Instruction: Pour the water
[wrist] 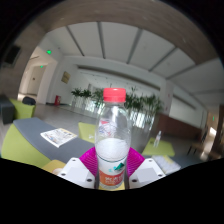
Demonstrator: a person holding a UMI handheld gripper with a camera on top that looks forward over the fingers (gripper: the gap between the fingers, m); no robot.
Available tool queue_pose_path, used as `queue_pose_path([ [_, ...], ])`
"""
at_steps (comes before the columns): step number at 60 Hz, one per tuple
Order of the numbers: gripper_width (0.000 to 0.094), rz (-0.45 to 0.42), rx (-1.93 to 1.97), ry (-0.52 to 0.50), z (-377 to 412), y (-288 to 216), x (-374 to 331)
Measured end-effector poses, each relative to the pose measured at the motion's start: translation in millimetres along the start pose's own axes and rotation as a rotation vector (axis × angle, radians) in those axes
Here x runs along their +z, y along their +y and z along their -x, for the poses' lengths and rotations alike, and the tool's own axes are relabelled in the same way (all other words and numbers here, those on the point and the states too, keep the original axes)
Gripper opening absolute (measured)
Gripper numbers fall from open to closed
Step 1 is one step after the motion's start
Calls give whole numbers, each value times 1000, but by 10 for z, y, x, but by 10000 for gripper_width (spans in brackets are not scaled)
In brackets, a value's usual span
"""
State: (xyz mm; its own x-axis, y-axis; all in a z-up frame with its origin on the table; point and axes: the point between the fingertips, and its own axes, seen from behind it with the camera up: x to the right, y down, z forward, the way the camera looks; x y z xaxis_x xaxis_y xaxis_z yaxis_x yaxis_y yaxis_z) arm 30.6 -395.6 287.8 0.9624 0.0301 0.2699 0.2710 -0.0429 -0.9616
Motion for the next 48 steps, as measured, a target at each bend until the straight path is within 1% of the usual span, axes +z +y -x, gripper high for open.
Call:
queue_pose_path([
  [4, 332, 64, 112, -31, 65, 219, 72],
  [6, 332, 83, 154, -38, 248, 683, 181],
  [7, 330, 101, 168, -42, 89, 561, 148],
  [11, 332, 149, 184, -42, 71, 689, 187],
  [12, 332, 154, 185, -37, 195, 896, 237],
  [13, 331, 164, 186, -33, 276, 955, 214],
  [14, 331, 173, 188, -39, 116, 1082, 269],
  [19, 332, 213, 210, -53, 85, 1364, 289],
  [20, 330, 223, 213, -53, 194, 1390, 297],
  [22, 351, 239, 213, -55, 178, 1618, 328],
  [23, 344, 239, 214, -55, 163, 1682, 305],
  [24, 337, 187, 220, -51, 132, 1570, 319],
  [25, 333, 181, 220, -50, 125, 1569, 301],
  [26, 350, 190, 216, -50, 116, 1605, 284],
  [28, 350, 176, 217, -49, 152, 1539, 272],
  [29, 386, 179, 219, -47, 145, 1552, 266],
  [30, 390, 180, 220, -46, 141, 1556, 262],
  [32, 471, 180, 218, -45, 134, 1557, 269],
  [33, 477, 187, 216, -45, 128, 1526, 229],
  [36, 544, 215, 211, -36, 111, 1571, 225],
  [37, 579, 231, 208, -26, 101, 1582, 224],
  [42, 876, 274, 206, 9, 45, 1578, 106],
  [43, 843, 279, 207, 15, 43, 1578, 93],
  [44, 830, 291, 206, 20, 31, 1552, 24],
  [48, 866, 318, 207, 34, 17, 1469, -185],
])
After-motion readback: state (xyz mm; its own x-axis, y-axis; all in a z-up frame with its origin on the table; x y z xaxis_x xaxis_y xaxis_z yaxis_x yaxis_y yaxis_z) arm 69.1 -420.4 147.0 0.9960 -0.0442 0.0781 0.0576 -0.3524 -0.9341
